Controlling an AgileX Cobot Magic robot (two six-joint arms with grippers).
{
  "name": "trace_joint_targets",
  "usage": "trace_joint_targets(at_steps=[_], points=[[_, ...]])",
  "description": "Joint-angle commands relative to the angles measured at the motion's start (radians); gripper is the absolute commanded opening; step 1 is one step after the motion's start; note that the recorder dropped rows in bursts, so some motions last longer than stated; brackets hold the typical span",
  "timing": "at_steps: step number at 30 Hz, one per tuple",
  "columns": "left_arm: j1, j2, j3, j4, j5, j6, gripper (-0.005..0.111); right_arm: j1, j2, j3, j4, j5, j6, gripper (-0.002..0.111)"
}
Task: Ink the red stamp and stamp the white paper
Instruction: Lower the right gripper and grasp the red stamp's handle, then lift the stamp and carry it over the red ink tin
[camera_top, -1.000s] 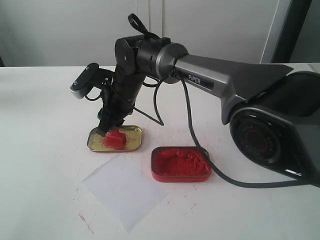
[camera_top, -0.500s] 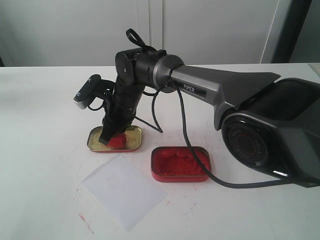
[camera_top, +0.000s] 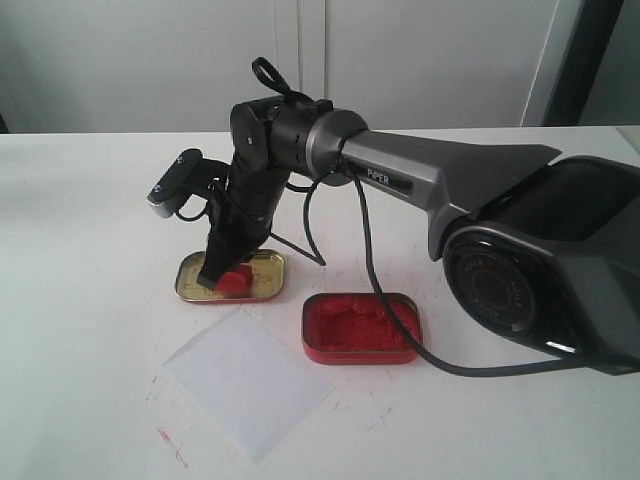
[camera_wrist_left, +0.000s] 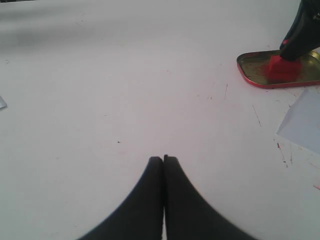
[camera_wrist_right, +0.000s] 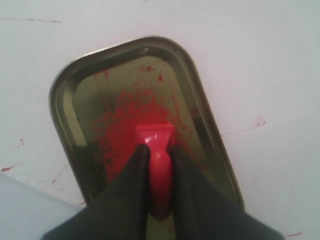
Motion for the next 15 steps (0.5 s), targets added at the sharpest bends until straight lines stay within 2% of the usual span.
trace_joint_targets(at_steps=[1,15], points=[[0.004,-0.005,0.005,-0.01,-0.001,-0.001,0.0,0.002,-0.031,0.005,-0.007,-0.003,0.024,0.0],[0.004,-0.005,0.005,-0.01,-0.001,-0.001,0.0,0.002,-0.056,0.005,-0.007,0.047,0.049,0.0]])
